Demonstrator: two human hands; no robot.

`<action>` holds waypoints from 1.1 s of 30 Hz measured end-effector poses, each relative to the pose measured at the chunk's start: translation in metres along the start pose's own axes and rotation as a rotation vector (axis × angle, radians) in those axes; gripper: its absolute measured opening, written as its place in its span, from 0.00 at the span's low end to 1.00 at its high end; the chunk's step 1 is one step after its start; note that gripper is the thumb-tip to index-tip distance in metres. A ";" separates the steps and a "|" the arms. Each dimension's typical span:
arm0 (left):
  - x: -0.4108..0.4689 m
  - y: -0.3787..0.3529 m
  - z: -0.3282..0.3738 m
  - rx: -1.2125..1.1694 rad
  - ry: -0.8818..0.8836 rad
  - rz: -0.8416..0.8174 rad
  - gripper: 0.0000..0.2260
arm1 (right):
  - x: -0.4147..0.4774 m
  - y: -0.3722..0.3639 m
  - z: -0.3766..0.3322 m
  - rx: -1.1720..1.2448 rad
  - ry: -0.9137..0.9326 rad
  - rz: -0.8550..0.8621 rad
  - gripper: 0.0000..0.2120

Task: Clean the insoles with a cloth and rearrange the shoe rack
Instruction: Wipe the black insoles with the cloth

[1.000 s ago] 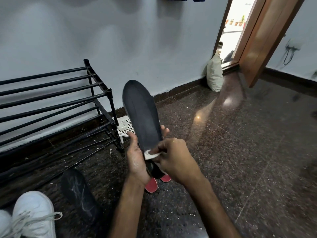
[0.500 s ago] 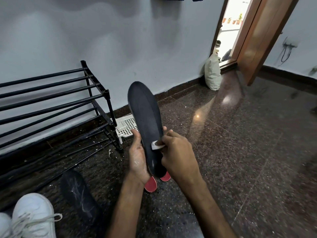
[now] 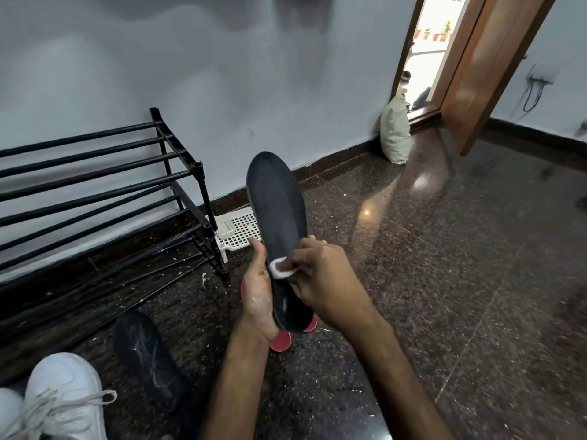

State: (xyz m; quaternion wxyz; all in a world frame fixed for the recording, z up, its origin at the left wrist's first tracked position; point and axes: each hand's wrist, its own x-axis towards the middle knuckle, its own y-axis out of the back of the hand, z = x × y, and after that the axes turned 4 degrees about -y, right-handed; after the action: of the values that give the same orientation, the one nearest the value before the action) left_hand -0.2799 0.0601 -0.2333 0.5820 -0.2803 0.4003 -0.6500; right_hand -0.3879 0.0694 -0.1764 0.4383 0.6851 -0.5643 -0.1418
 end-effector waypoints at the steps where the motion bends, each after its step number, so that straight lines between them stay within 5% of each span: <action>1: 0.001 0.002 0.002 0.006 0.007 -0.016 0.43 | 0.000 0.002 0.004 0.006 -0.027 -0.130 0.08; 3: 0.004 0.007 0.004 -0.006 0.015 -0.040 0.43 | 0.000 0.009 0.009 -0.101 -0.130 -0.244 0.07; 8: 0.002 0.007 0.004 -0.013 0.005 -0.037 0.40 | -0.003 0.001 0.001 -0.233 -0.059 0.117 0.11; 12: 0.004 0.007 0.012 -0.086 -0.052 0.002 0.37 | -0.002 -0.009 -0.001 0.006 0.066 -0.127 0.11; 15: 0.007 0.011 0.013 -0.120 -0.097 0.005 0.37 | -0.001 -0.001 0.006 -0.046 0.021 -0.303 0.08; 21: 0.010 0.010 0.013 -0.149 -0.134 0.014 0.36 | -0.006 -0.010 -0.003 -0.140 0.022 -0.013 0.09; 26: 0.006 0.011 0.017 -0.206 -0.198 -0.007 0.33 | -0.004 -0.007 -0.003 0.016 -0.039 -0.313 0.07; 31: 0.007 0.008 0.010 -0.178 -0.149 -0.038 0.35 | -0.007 -0.018 -0.011 -0.117 -0.050 0.057 0.05; 33: 0.006 0.010 0.011 -0.127 -0.168 -0.024 0.36 | -0.008 -0.020 -0.022 -0.008 0.005 -0.048 0.06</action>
State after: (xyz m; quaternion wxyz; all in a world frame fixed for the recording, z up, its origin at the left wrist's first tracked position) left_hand -0.2664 0.0524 -0.2360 0.5869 -0.3749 0.3869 -0.6045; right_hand -0.3624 0.0859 -0.1820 0.4390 0.6969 -0.5461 -0.1530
